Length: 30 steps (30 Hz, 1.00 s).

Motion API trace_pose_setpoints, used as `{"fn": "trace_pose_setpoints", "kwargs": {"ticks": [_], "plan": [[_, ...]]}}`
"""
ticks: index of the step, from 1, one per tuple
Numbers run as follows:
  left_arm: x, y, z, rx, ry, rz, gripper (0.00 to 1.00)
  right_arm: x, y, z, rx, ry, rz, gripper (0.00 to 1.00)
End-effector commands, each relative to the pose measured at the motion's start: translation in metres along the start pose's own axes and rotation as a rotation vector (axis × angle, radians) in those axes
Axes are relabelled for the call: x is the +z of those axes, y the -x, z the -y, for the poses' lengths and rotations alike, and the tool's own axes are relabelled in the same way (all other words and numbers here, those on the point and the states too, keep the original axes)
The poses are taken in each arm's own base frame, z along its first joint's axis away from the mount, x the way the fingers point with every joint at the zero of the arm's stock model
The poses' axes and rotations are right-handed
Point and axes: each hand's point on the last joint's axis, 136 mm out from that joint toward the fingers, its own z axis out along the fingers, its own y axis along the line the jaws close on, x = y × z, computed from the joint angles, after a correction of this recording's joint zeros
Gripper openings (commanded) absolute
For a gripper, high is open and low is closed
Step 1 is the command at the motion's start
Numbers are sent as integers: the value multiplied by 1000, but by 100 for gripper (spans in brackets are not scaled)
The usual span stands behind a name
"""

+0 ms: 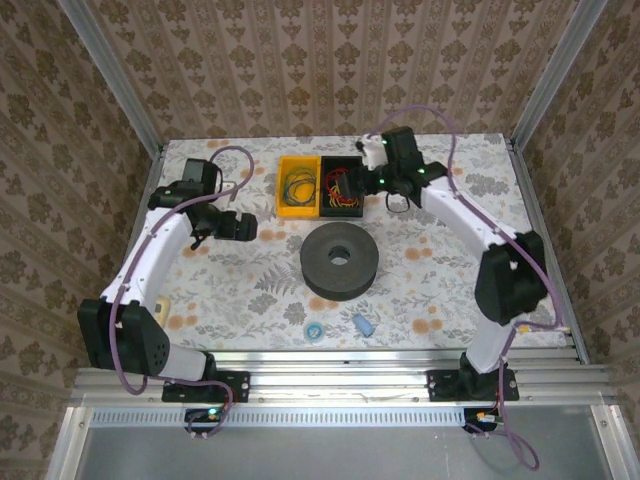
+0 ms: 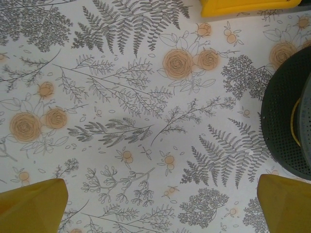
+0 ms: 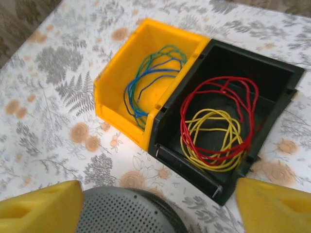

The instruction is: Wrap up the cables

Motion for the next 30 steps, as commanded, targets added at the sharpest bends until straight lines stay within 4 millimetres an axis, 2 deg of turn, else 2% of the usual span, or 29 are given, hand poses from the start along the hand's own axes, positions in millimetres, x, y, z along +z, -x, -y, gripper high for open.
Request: {"fn": "trace_pose_setpoints", "kwargs": {"ticks": [1,7,9,12,14,15,19,30], "plan": [[-7,0,-3,29,43,-12,100,26,-19,8,-103,-35,-122,75],[-9,2,-6,29,66,-14,100,62,-22,18,-148,-33,-156,66],[-10,3,-6,31,67,-16,100,71,-22,16,-164,-13,-162,58],[-10,3,-6,35,69,-18,100,85,-26,13,-175,14,-180,41],[-10,3,-5,35,66,-20,100,95,-29,12,-190,20,-190,40],[-10,3,-5,35,67,-20,100,98,-37,13,-186,20,-221,39],[-12,1,-5,34,70,-18,100,108,-40,20,-187,-10,-227,39],[-12,0,-2,38,47,-18,100,123,-47,34,-202,-63,-248,36]]}}
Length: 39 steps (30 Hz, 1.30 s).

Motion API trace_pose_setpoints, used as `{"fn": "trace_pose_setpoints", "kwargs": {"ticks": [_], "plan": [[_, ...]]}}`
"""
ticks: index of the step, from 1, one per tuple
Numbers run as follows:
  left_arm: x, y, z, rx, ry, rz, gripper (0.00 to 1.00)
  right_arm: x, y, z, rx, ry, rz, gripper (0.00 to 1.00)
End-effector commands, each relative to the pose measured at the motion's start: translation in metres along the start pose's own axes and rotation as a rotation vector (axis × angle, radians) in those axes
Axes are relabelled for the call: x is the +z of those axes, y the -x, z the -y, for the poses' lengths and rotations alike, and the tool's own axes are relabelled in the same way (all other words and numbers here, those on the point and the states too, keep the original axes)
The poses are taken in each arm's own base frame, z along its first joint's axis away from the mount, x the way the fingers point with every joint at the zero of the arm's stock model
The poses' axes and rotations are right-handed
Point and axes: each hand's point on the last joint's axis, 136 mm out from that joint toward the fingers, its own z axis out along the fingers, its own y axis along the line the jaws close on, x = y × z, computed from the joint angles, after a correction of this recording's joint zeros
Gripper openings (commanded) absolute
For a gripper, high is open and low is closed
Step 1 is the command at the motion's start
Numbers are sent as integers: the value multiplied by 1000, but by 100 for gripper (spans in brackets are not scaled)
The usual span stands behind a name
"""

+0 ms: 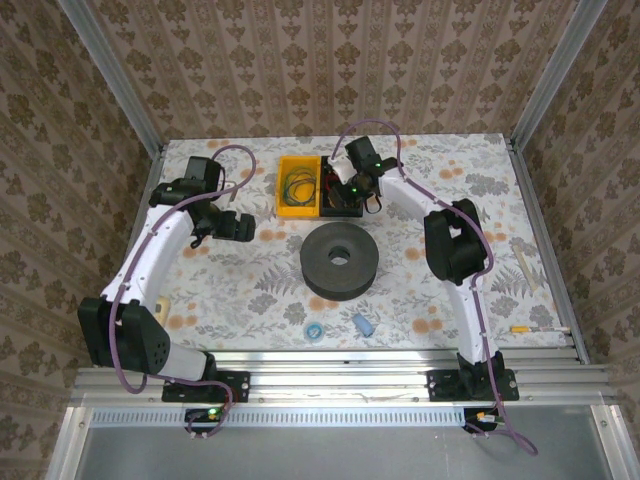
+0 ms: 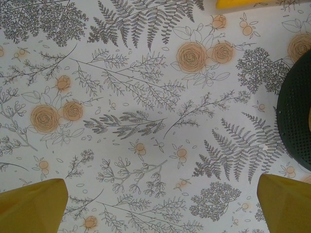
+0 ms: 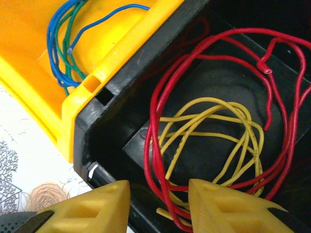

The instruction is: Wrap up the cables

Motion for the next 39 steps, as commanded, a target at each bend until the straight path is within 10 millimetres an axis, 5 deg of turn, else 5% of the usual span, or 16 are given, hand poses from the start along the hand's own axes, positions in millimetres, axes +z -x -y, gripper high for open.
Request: {"fn": "trace_pose_setpoints", "kwargs": {"ticks": [1,15,22,39], "plan": [[-8,2,3,22,-11,12,100,3,8,4,-24,-26,4,35],[-10,-1,5,23,-22,18,100,5,13,9,-29,-49,3,12],[-10,-1,5,20,-24,21,100,-10,25,9,-45,-67,32,0],[-12,-4,8,22,-34,35,100,-62,54,8,-93,-134,167,0]]}}
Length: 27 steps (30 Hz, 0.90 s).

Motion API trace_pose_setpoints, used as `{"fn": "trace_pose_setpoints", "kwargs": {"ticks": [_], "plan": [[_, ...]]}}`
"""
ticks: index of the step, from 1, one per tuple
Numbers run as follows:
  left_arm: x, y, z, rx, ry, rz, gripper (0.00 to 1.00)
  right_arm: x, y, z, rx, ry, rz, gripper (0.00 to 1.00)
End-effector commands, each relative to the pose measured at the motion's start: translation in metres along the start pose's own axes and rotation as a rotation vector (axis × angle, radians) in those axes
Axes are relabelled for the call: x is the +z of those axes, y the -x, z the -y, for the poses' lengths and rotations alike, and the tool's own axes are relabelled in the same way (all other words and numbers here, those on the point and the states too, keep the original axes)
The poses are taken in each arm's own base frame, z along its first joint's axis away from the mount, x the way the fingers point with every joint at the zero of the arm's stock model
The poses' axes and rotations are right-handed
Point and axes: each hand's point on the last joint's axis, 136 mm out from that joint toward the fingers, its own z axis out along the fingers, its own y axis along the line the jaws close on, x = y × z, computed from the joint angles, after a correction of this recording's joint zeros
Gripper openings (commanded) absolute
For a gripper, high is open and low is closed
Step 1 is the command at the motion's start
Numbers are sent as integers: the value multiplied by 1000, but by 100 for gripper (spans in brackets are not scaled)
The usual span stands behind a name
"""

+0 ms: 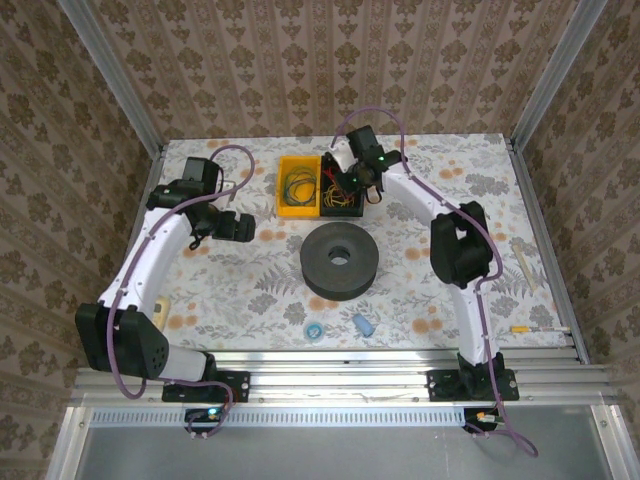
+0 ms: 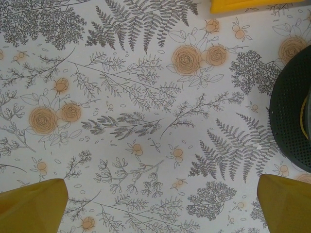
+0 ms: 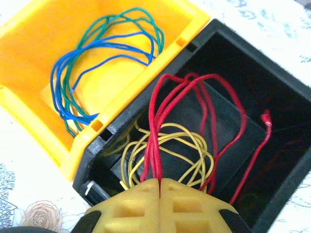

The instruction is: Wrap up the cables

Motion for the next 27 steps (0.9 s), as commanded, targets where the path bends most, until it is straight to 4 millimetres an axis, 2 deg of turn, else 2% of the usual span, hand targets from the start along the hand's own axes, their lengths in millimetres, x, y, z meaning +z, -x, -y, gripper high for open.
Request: {"fn": "trace_pose_setpoints", "kwargs": {"ticks": [1,18,23,27], "plan": [[-5,-3,5,21,-20,12,100,-24,20,2,-32,-39,65,0],[-9,-4,5,20,-19,25,100,-66,42,0,-53,-67,151,0],[-11,1,6,26,-26,41,100,-93,55,-10,-43,-25,208,0],[-16,12,10,34,-45,90,100,-129,67,-27,-12,85,283,0]]}}
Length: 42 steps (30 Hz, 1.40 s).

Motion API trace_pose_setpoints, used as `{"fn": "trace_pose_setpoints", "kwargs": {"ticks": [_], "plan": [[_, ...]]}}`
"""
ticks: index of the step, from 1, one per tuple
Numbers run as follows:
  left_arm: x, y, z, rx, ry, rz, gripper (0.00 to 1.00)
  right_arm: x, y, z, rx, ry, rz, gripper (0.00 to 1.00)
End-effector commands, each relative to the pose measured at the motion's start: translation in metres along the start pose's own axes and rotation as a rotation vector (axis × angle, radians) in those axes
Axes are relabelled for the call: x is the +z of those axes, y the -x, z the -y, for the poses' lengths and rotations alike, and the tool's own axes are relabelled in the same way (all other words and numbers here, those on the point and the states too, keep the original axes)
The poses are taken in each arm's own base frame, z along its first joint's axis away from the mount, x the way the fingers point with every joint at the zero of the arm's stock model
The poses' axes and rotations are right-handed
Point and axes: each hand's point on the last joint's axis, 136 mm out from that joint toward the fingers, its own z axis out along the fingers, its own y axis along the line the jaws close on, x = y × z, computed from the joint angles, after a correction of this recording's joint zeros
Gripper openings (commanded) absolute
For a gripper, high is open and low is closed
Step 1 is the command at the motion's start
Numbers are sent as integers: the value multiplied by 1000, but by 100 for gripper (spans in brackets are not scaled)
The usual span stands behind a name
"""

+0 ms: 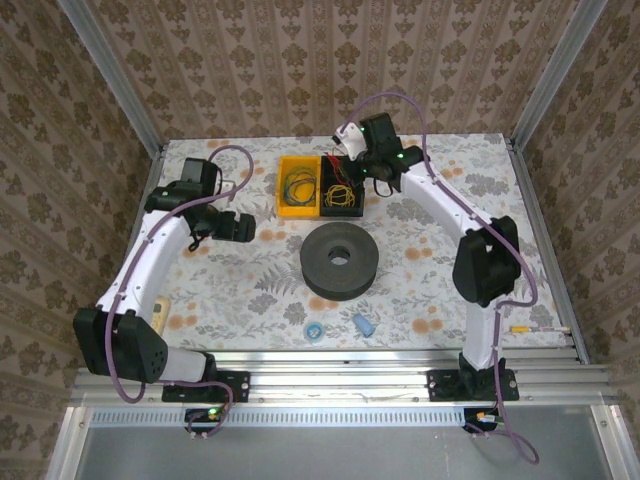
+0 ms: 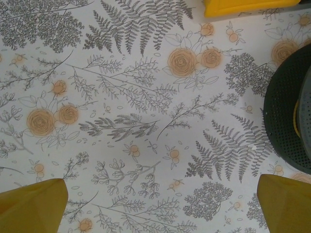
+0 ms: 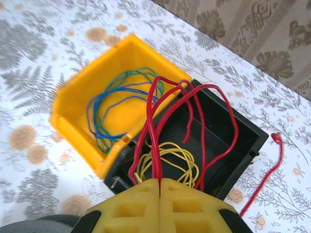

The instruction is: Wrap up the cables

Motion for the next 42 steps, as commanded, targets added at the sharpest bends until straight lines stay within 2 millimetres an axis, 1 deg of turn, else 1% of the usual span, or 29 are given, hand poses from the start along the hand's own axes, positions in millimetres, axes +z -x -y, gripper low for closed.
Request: {"fn": "trace_pose_setpoints", "kwargs": {"ticks": [1,4,6,8,10,13,15,17,18,19,21,27,29,32,38,42], "plan": [[-13,17,8,37,-31,89,100,-46,35,-20,39,125,137,0],[-21,40,13,59,-53,157,100,-81,49,-35,119,294,231,0],[-28,57,21,83,-76,198,100,-106,58,-42,186,415,297,0],[-37,75,34,118,-108,246,100,-125,62,-49,235,516,341,0],[-46,90,51,168,-154,291,100,-145,67,-54,255,572,381,0],[-61,110,78,243,-233,363,99,-165,66,-65,278,636,405,0],[-72,119,93,290,-281,414,99,-176,64,-71,297,669,422,0],[-83,126,106,320,-334,466,97,-184,60,-76,311,693,430,0],[-87,129,111,325,-358,486,93,-186,58,-78,319,699,430,0],[-91,131,116,332,-386,507,87,-188,56,-80,324,707,432,0],[-99,134,126,346,-438,538,78,-193,51,-83,334,716,435,0],[-117,132,151,409,-543,589,57,-198,47,-87,353,731,445,0],[-119,129,158,427,-568,594,55,-199,48,-87,357,736,447,0],[-121,125,167,445,-601,597,54,-200,50,-89,357,751,453,0],[-115,129,173,424,-640,600,54,-198,53,-93,366,779,452,0],[-114,134,179,416,-681,599,52,-196,53,-94,375,787,448,0]]}}
